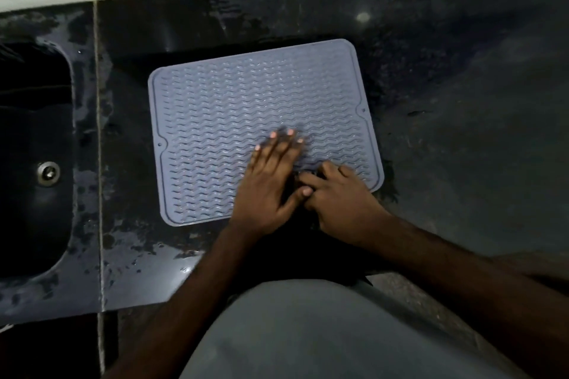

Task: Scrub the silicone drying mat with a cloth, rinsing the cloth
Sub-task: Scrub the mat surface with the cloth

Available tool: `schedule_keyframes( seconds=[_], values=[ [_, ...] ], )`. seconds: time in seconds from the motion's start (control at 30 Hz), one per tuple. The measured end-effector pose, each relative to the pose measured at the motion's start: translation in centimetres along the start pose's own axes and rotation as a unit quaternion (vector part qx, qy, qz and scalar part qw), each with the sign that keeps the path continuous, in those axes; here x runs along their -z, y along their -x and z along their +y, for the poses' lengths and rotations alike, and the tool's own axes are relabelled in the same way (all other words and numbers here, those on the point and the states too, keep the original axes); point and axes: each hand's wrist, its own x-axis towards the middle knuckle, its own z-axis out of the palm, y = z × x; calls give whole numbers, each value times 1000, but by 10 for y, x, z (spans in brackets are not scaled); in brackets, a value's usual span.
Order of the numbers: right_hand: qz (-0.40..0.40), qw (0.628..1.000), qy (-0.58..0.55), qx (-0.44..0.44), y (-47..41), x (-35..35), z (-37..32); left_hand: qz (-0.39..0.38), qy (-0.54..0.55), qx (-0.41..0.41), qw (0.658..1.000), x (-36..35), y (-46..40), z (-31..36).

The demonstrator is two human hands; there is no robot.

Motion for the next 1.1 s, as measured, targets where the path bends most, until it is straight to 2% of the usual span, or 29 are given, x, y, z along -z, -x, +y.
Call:
schedule_keyframes(
  seconds=[0.2, 0.4, 0.5, 0.73, 0.87, 1.03, 1.1],
  values=[
    [-4, 1000, -8, -18, 10, -2, 9, -42, -88, 5, 995, -15, -2, -5],
    [-33, 998, 12, -55, 37, 2, 41, -34, -154, -13, 987, -22, -2, -5],
    [-49, 996, 27, -72, 48, 5, 56, -28, -153, -17, 988, -24, -2, -7],
    [-31, 991, 30, -127, 66, 12, 72, -26, -160, -15, 987, -27, -2, -11],
    [-22, 982, 12, -185, 70, 13, 65, -31, -163, -8, 986, -27, -2, -11],
    [-54, 956, -5, -287, 70, 12, 50, -34, -152, -2, 988, -24, -3, -5],
    [-36, 946, -68, -315, 73, 14, 53, -32, -140, -1, 990, -22, -2, -4]
  ],
)
